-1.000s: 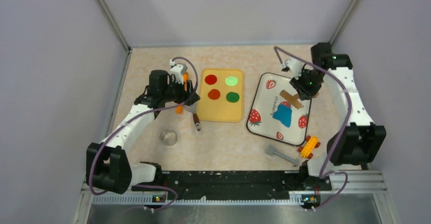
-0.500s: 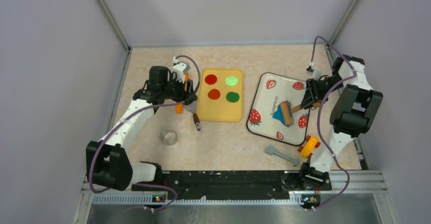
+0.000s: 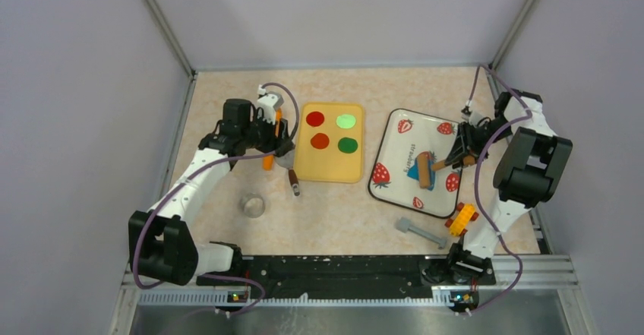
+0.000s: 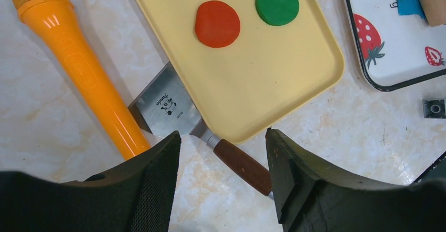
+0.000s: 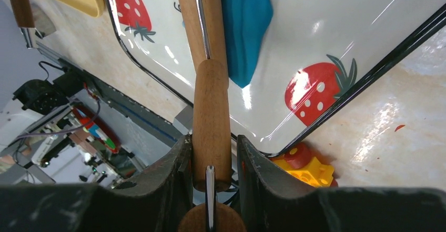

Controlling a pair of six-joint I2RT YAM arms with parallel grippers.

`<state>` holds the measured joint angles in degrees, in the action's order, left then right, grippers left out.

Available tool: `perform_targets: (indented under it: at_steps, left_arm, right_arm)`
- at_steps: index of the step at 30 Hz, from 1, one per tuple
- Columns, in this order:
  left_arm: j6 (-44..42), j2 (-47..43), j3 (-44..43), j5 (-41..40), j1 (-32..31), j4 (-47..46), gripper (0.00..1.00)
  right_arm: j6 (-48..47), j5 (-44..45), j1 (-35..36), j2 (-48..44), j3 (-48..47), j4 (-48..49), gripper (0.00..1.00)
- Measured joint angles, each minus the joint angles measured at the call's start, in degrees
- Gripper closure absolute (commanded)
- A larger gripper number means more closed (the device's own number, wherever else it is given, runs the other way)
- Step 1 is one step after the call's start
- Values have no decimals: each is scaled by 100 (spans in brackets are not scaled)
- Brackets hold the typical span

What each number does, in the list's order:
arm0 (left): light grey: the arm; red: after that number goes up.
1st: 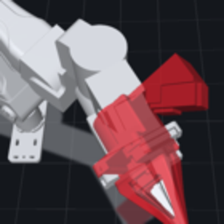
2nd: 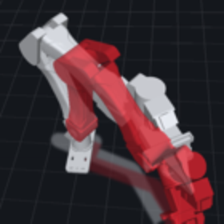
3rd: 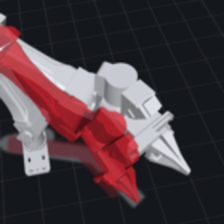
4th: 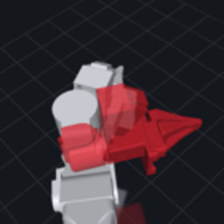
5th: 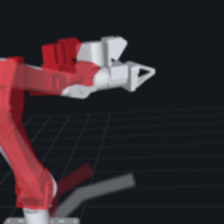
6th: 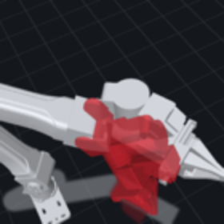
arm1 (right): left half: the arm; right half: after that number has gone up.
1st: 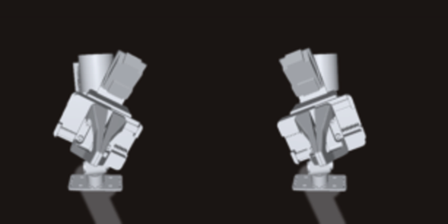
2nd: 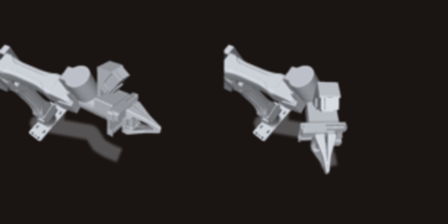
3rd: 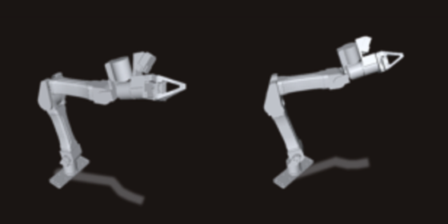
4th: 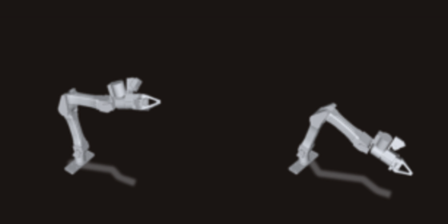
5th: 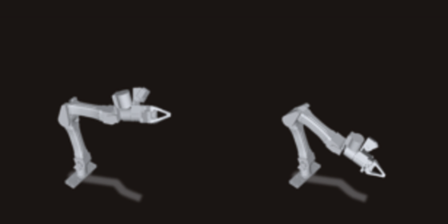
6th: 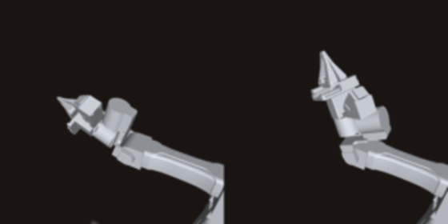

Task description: Roll out the dumpling wrappers from the dough

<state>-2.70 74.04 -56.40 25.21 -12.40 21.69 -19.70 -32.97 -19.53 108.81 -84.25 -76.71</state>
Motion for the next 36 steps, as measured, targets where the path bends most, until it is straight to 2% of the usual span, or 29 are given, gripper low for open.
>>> perform_targets:
  at_steps: [9,25,36]
  left_arm:
    - [92,-4,9,-66,48,-11,35]
    - [-46,-48,37,-192,205,240,36]
    - [-50,-48,37,-190,223,238,35]
  right_arm:
    - [350,42,-26,90,90,-33,100]
    - [295,-767,-31,1043,55,-503,100]
    - [304,-761,492,1067,50,-501,100]
